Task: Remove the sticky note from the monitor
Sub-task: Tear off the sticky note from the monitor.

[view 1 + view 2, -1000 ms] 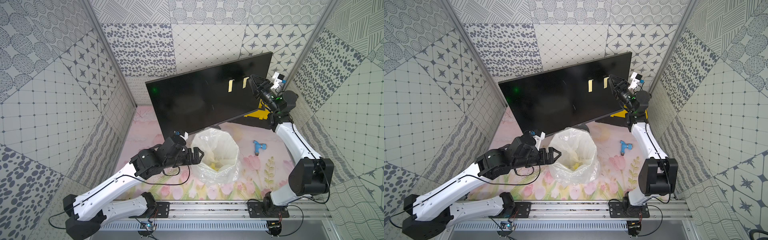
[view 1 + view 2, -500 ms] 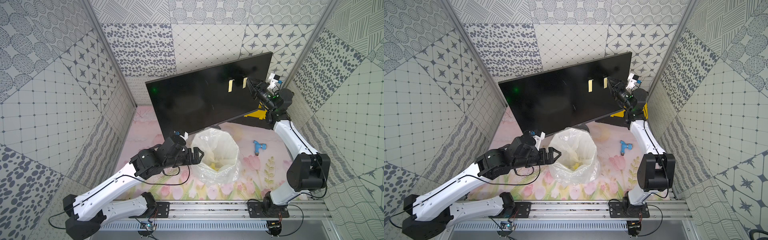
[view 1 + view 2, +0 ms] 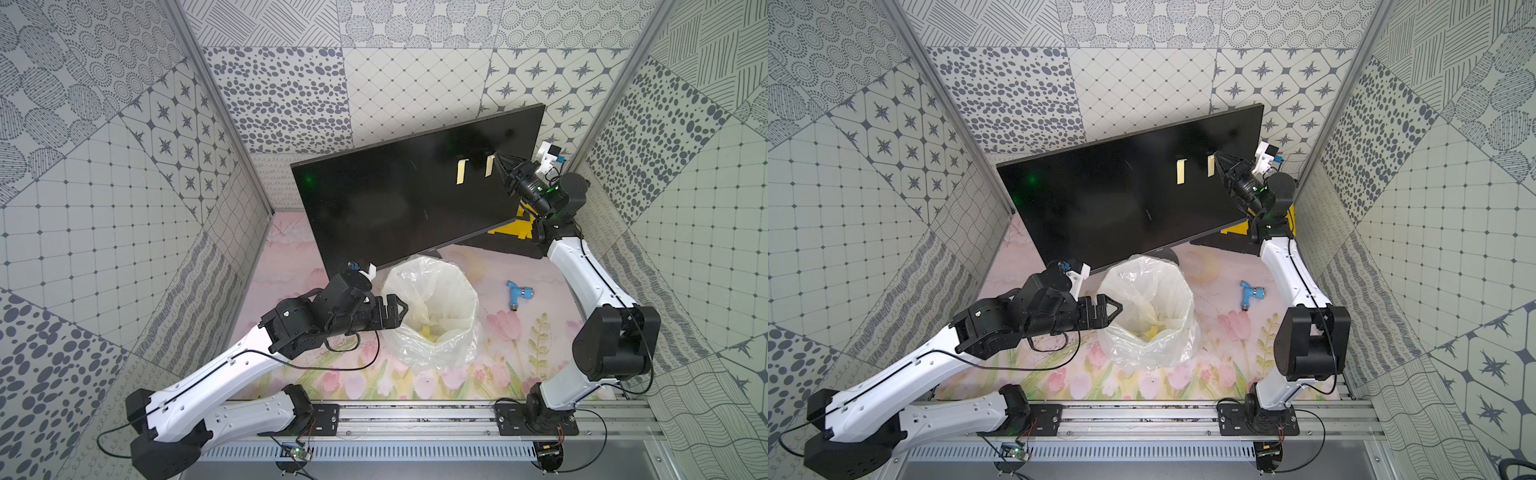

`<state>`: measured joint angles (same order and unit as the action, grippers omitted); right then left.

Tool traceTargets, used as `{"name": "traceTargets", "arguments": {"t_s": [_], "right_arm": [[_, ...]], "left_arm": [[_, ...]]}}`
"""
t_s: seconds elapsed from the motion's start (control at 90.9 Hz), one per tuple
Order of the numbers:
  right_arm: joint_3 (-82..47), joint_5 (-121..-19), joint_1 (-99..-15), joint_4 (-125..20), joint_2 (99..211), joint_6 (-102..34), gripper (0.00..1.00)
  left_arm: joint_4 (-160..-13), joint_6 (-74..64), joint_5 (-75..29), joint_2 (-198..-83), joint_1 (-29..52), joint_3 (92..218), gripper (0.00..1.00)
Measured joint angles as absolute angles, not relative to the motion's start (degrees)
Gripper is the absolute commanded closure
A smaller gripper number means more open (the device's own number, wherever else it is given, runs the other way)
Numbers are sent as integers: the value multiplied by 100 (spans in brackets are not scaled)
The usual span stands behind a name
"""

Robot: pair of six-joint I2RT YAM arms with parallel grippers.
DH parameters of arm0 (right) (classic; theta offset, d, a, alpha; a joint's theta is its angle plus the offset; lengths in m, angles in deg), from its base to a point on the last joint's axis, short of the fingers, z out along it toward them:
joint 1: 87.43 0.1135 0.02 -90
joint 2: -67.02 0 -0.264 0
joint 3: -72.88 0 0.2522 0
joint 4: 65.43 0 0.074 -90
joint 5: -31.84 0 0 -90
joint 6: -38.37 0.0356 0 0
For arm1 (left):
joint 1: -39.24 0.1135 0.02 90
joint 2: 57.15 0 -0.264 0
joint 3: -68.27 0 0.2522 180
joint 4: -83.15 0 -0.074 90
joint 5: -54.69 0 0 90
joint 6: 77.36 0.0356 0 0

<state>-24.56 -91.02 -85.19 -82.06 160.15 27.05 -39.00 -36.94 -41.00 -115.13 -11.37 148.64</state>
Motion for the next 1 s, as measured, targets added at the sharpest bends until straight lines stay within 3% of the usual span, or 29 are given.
{"name": "traceTargets", "arguments": {"t_s": [0.099, 0.528, 1.001], "right_arm": [[-2456, -9117, -8516, -8184, 16015, 2703, 100], [-2244, -9137, -8516, -8186, 15859, 2711, 100], [-1247, -9515, -8228, -7751, 14152, 2576, 100]], "left_arm": [[-3900, -3683, -4100, -11513, -1137, 14864, 1], [-3900, -3681, -4100, -11506, -1137, 14864, 1], [-3913, -3679, -4098, -11506, -1137, 14854, 1]]}}
